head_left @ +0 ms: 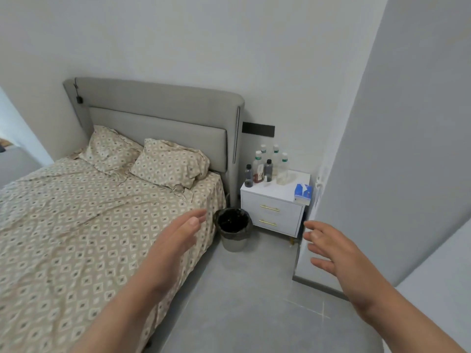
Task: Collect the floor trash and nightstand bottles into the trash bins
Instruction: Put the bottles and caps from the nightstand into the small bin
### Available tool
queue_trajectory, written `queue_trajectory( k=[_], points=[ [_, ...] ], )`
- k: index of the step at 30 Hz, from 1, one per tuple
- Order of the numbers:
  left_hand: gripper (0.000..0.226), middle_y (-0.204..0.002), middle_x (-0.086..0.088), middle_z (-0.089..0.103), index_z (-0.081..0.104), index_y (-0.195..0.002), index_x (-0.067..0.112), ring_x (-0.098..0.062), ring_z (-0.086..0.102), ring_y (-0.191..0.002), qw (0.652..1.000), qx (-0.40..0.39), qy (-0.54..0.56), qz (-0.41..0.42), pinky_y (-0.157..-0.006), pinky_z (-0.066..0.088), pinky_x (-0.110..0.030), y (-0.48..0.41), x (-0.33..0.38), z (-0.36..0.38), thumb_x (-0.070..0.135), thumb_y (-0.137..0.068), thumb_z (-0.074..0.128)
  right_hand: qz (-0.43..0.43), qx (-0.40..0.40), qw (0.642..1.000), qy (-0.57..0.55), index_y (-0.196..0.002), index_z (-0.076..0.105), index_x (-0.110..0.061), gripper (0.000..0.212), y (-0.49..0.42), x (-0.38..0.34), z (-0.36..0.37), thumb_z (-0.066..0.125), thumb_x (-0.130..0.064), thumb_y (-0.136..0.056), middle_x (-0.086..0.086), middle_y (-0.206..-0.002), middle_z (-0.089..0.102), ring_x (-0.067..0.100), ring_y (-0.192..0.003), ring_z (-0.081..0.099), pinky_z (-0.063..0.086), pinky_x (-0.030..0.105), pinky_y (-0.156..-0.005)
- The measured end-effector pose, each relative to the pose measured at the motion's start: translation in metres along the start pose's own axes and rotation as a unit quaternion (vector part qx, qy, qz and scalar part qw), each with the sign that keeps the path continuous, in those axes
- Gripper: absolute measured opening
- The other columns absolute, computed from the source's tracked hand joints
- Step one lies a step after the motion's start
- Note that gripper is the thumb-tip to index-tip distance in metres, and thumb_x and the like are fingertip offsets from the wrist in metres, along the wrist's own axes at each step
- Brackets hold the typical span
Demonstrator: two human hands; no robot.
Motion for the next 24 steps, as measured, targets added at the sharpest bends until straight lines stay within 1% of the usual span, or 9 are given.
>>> queue_trajectory(
  k=[2, 4, 6, 8, 10, 12, 18, 22, 24],
  points=[
    [0.059, -0.126, 0.012, 0.061, 0.061, -0.113, 0.037, -0.003, 0.051, -0.123, 1.000, -0.004, -0.004, 0.007, -0.109, 0.036, -0.038, -0.033, 0.004, -0.002, 0.065, -0.063, 0.051, 0.002, -0.012, 1.000, 0.002, -0.113, 0.057, -0.044, 0.022, -0.037, -0.014, 0.007, 0.045, -0.041, -0.094, -0.013, -0.126, 0.057, 0.013, -0.117, 0.053, 0.041, 0.041, -0.106],
    [0.061, -0.126, 0.014, 0.061, 0.062, -0.113, 0.041, -0.002, 0.050, -0.124, 1.000, -0.006, -0.003, 0.010, -0.110, 0.035, -0.039, -0.066, 0.003, -0.007, 0.073, -0.060, 0.057, -0.003, -0.019, 1.000, -0.003, -0.108, 0.057, -0.045, 0.019, -0.073, -0.025, 0.014, 0.046, -0.037, -0.095, -0.013, -0.123, 0.058, 0.010, -0.117, 0.053, 0.041, 0.037, -0.105],
    [0.071, -0.127, 0.016, 0.061, 0.063, -0.111, 0.045, -0.001, 0.049, -0.124, 1.000, -0.011, -0.009, 0.016, -0.110, 0.035, -0.040, -0.104, -0.001, -0.014, 0.083, -0.052, 0.059, 0.001, -0.016, 1.000, -0.005, -0.110, 0.057, -0.045, 0.020, -0.112, -0.035, 0.022, 0.047, -0.038, -0.094, -0.014, -0.121, 0.058, 0.012, -0.116, 0.053, 0.041, 0.038, -0.106],
    [0.077, -0.126, 0.017, 0.061, 0.063, -0.112, 0.044, -0.001, 0.050, -0.124, 1.000, -0.015, -0.010, 0.018, -0.110, 0.035, -0.042, -0.149, -0.008, -0.021, 0.086, -0.048, 0.058, 0.003, -0.008, 1.000, 0.002, -0.113, 0.057, -0.043, 0.022, -0.155, -0.043, 0.027, 0.047, -0.038, -0.094, -0.013, -0.122, 0.058, 0.010, -0.115, 0.053, 0.040, 0.038, -0.106],
    [0.076, -0.127, 0.018, 0.061, 0.063, -0.111, 0.045, 0.000, 0.050, -0.124, 0.999, -0.025, -0.010, 0.023, -0.111, 0.034, -0.043, -0.200, -0.015, -0.030, 0.086, -0.048, 0.058, 0.004, 0.008, 1.000, 0.011, -0.119, 0.056, -0.040, 0.027, -0.200, -0.050, 0.032, 0.047, -0.038, -0.094, -0.015, -0.123, 0.057, 0.008, -0.114, 0.053, 0.039, 0.037, -0.107],
    [0.075, -0.128, 0.018, 0.060, 0.063, -0.112, 0.046, -0.001, 0.049, -0.125, 0.999, -0.037, -0.011, 0.027, -0.111, 0.033, -0.044, -0.255, -0.022, -0.039, 0.087, -0.049, 0.057, 0.008, 0.030, 0.999, 0.020, -0.121, 0.055, -0.041, 0.029, -0.243, -0.057, 0.036, 0.046, -0.040, -0.093, -0.016, -0.121, 0.057, 0.008, -0.111, 0.054, 0.039, 0.040, -0.108],
    [0.074, -0.124, 0.014, 0.064, 0.067, -0.108, 0.044, -0.004, 0.052, -0.123, 0.995, -0.095, 0.011, 0.007, -0.110, 0.034, -0.046, -0.409, -0.033, -0.049, 0.085, -0.047, 0.061, 0.044, 0.108, 0.993, 0.019, -0.120, 0.057, -0.040, 0.029, -0.350, -0.080, 0.026, 0.049, -0.040, -0.092, -0.021, -0.118, 0.056, 0.007, -0.109, 0.055, 0.038, 0.039, -0.108],
    [0.061, -0.125, 0.014, 0.063, 0.066, -0.112, 0.041, -0.003, 0.051, -0.123, 0.992, -0.124, -0.016, -0.012, -0.111, 0.033, -0.045, -0.492, -0.043, -0.032, 0.073, -0.060, 0.059, 0.074, 0.149, 0.986, 0.006, -0.113, 0.059, -0.039, 0.023, -0.400, -0.077, 0.009, 0.049, -0.034, -0.093, -0.017, -0.117, 0.057, 0.007, -0.110, 0.054, 0.040, 0.038, -0.106],
    [0.054, -0.126, 0.017, 0.062, 0.064, -0.112, 0.044, -0.002, 0.050, -0.124, 0.990, -0.132, -0.030, -0.022, -0.112, 0.032, -0.045, -0.524, -0.054, -0.021, 0.067, -0.065, 0.055, 0.093, 0.163, 0.982, 0.003, -0.108, 0.060, -0.040, 0.020, -0.423, -0.065, -0.002, 0.050, -0.031, -0.093, -0.014, -0.115, 0.059, 0.007, -0.110, 0.054, 0.042, 0.037, -0.104]
  ],
)
Point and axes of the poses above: each hand's wrist, its own y-axis away from the middle knuckle, its own z-axis out of the palm, x = y × z, the point moved 7 cm from there along -y, towards the middle knuckle
